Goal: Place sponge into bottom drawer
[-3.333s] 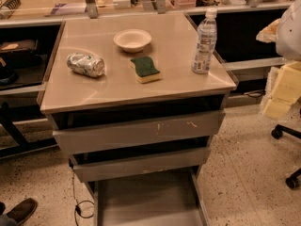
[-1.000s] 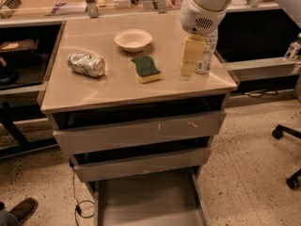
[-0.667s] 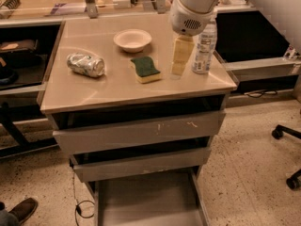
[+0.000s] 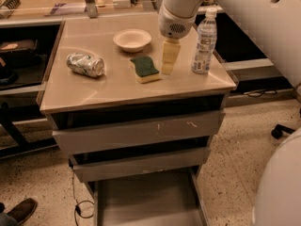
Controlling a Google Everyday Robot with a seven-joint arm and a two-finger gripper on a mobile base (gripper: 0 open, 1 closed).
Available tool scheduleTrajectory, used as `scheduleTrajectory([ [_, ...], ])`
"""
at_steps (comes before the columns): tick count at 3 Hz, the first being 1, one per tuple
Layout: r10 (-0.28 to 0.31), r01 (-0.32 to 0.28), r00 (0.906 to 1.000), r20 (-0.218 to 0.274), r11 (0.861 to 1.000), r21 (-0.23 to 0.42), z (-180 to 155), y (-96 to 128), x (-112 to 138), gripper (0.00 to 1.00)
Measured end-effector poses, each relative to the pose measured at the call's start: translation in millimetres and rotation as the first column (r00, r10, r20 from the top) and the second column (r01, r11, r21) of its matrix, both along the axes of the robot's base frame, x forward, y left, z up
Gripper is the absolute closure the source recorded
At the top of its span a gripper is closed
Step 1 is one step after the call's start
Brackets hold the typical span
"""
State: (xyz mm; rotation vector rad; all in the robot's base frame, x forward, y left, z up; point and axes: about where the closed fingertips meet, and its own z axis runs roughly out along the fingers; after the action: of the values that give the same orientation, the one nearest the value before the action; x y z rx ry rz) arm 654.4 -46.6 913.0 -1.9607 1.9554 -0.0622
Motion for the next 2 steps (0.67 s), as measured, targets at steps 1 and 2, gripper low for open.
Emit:
scheduleTrajectory([
  [1, 0.017, -0.017, 0.9998, 0.005, 1.000, 0.023, -2.5, 6.6, 6.8, 0.00],
  [2, 0.039, -0.039, 0.9992, 0.005, 0.998, 0.044, -7.2, 19.6, 21.4, 0.00],
])
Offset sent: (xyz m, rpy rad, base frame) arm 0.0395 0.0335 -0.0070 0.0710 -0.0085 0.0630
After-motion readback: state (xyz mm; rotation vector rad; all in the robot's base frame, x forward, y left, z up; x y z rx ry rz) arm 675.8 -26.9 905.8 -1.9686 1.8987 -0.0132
